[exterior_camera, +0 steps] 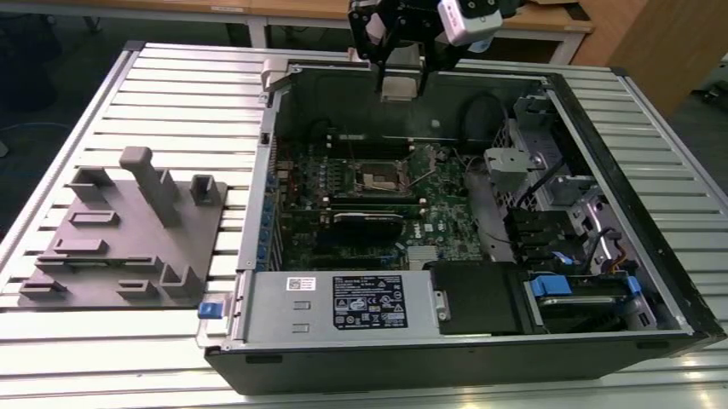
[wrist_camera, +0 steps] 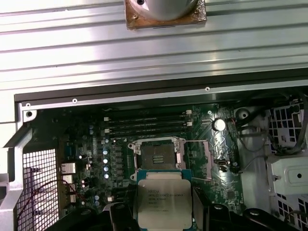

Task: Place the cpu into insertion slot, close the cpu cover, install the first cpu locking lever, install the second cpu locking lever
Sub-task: 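Place the cpu into insertion slot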

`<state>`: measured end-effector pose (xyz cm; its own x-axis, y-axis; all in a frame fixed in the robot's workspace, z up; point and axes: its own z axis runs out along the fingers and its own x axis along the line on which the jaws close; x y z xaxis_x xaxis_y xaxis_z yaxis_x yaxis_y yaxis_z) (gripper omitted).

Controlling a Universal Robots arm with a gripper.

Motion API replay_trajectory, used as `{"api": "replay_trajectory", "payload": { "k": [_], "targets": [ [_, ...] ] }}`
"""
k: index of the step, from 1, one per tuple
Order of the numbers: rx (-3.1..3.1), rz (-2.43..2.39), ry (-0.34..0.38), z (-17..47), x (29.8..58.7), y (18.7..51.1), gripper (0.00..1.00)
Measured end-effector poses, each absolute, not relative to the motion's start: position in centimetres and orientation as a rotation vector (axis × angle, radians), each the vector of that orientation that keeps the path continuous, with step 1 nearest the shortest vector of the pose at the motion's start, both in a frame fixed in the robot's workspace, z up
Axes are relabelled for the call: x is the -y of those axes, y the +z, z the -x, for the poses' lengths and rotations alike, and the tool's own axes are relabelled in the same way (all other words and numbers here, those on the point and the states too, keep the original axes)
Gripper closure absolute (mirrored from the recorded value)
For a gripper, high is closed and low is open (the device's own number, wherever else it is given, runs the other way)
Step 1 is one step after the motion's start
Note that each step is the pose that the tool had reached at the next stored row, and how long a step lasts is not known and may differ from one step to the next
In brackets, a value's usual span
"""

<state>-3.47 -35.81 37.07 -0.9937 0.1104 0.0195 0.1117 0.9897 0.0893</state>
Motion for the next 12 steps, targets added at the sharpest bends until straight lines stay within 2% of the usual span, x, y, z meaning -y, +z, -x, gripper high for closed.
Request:
{"api": "replay_trajectory", "payload": {
  "k": [12],
  "targets": [
    [3.119, 0.180, -0.141, 3.47, 35.81, 37.08, 0.46]
  ]
}}
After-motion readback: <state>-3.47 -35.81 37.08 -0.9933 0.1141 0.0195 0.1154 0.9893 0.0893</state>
